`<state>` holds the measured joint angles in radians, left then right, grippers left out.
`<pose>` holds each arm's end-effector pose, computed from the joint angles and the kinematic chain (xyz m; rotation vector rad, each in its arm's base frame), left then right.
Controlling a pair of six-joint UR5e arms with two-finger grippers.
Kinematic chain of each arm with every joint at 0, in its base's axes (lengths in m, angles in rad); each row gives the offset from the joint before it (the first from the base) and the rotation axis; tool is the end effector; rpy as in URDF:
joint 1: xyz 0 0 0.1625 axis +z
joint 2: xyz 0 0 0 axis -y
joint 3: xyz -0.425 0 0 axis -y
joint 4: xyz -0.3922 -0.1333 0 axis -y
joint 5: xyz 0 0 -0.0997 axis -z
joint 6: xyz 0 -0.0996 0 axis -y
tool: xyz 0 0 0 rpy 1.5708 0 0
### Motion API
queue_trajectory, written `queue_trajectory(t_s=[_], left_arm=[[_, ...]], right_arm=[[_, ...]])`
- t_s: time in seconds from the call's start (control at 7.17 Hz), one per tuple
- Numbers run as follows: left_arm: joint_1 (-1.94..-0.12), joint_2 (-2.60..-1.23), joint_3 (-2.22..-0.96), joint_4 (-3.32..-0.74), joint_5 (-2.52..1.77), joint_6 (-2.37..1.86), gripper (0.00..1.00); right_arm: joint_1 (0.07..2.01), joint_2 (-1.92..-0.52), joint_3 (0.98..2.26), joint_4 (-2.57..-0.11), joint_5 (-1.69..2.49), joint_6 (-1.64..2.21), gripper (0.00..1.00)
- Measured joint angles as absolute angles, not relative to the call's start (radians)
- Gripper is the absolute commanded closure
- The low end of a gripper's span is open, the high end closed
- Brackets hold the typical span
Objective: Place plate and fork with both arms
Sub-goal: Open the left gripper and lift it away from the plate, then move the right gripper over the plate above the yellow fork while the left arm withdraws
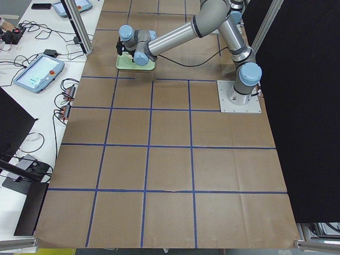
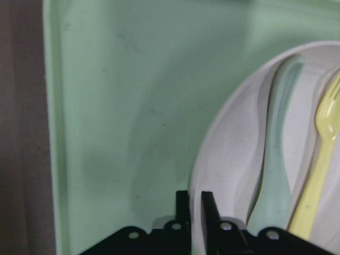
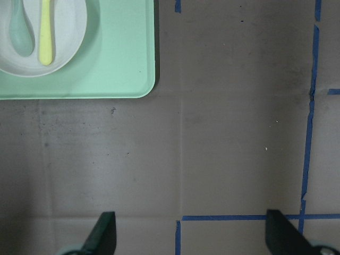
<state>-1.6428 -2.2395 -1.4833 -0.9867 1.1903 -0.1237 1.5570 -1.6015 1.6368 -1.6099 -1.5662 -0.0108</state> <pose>-0.2196 -0.6772 0.1884 0.0706 -2.7613 -0.0480 0.1271 -0.4808 0.4742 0.0047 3.1370 -0.0061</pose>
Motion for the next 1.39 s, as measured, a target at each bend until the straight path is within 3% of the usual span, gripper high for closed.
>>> queue_trajectory(t_s=[0.14, 0.28, 0.84, 1.39], left_arm=[[-1.643, -2.232, -1.485, -0.990, 1.194, -0.123, 0.05], [-1.643, -2.208, -1.489, -1.000, 1.207, -0.121, 0.01], [-1.637, -1.894, -1.583, -1.290, 1.364, -0.117, 0.01], [-1.615, -1.603, -1.578, -1.639, 1.518, -0.066, 0.00]], right_arm=[[1.557, -1.601, 1.637, -1.610, -1.566, -0.011, 0.00], [1.557, -1.602, 1.637, -1.611, -1.566, -0.011, 0.00], [1.557, -1.602, 1.635, -1.611, -1.569, -0.012, 0.00], [1.560, -1.577, 1.610, -1.618, -1.559, 0.015, 0.00]])
